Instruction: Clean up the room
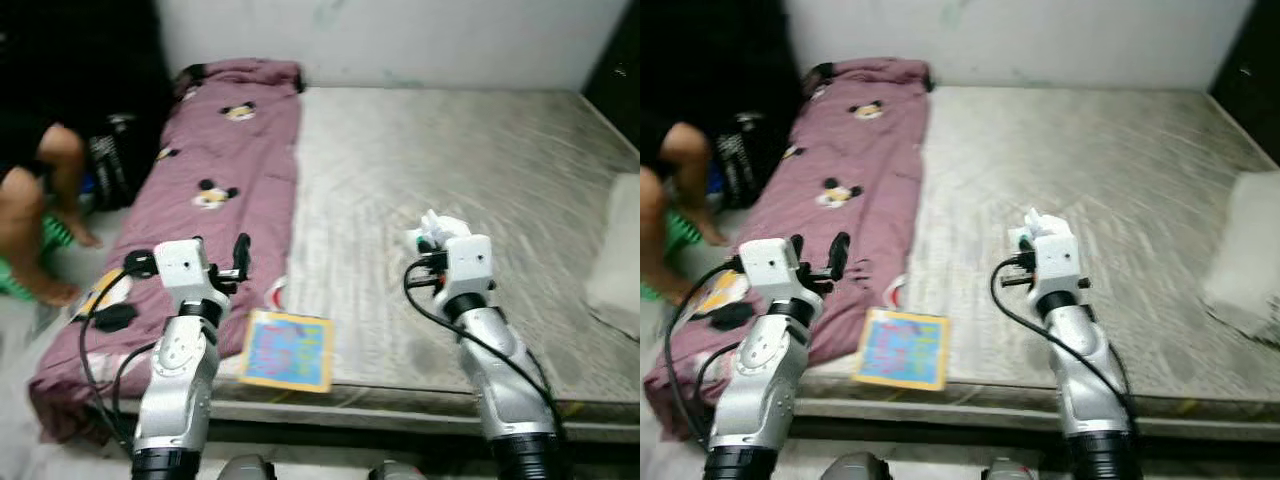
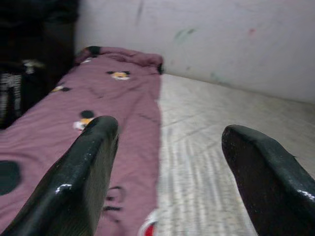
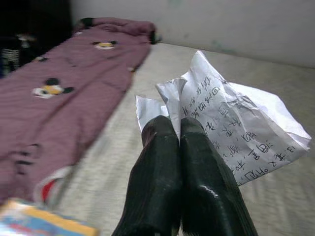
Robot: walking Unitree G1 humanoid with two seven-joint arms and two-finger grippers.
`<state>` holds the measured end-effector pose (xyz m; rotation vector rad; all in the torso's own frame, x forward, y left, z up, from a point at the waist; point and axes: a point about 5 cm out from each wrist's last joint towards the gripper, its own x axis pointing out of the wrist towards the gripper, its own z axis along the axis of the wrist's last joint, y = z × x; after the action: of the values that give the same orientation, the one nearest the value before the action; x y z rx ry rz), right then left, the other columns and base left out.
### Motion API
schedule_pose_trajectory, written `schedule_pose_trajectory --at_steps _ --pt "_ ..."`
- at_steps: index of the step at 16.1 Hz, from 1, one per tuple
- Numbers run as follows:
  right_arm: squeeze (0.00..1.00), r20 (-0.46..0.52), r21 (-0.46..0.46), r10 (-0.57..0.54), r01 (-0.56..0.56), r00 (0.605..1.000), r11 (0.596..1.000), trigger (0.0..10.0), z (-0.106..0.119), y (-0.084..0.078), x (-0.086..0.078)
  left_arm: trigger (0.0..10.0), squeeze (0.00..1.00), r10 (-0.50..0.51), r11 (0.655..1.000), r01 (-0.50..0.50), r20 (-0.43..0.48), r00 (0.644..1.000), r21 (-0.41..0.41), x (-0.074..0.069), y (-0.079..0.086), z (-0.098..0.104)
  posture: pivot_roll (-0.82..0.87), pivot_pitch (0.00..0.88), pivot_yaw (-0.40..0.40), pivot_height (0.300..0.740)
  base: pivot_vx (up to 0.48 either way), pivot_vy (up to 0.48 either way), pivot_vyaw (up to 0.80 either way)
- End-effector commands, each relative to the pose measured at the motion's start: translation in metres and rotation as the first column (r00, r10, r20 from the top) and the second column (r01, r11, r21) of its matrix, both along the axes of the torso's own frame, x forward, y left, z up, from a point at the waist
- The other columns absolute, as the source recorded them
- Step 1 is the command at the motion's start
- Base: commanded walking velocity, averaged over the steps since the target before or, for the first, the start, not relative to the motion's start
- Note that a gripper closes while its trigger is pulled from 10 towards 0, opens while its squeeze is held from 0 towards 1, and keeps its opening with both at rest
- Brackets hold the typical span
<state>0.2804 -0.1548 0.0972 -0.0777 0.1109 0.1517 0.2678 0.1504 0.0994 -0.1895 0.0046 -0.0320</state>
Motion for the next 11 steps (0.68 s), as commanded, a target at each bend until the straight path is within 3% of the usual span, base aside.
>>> schedule_pose_trajectory --at_steps 1,11 --pt "0.00 0.014 -0.003 0.013 -0.013 1.000 1.000 10.0 0.0031 0.0032 0.0020 10.0 0.00 0.001 1.000 -0.001 0.006 1.000 0.003 0.0013 0.0019 0.0012 -0.10 0.000 0.026 0.740 0.000 0.480 0.00" --pt "0.00 0.009 -0.012 0.037 -0.037 0.999 0.999 10.0 0.0027 0.0061 0.0057 10.0 0.00 0.011 1.000 -0.011 0.014 1.000 -0.001 0.0048 0.0023 0.0035 -0.10 0.000 0.027 0.740 0.000 0.480 0.00"
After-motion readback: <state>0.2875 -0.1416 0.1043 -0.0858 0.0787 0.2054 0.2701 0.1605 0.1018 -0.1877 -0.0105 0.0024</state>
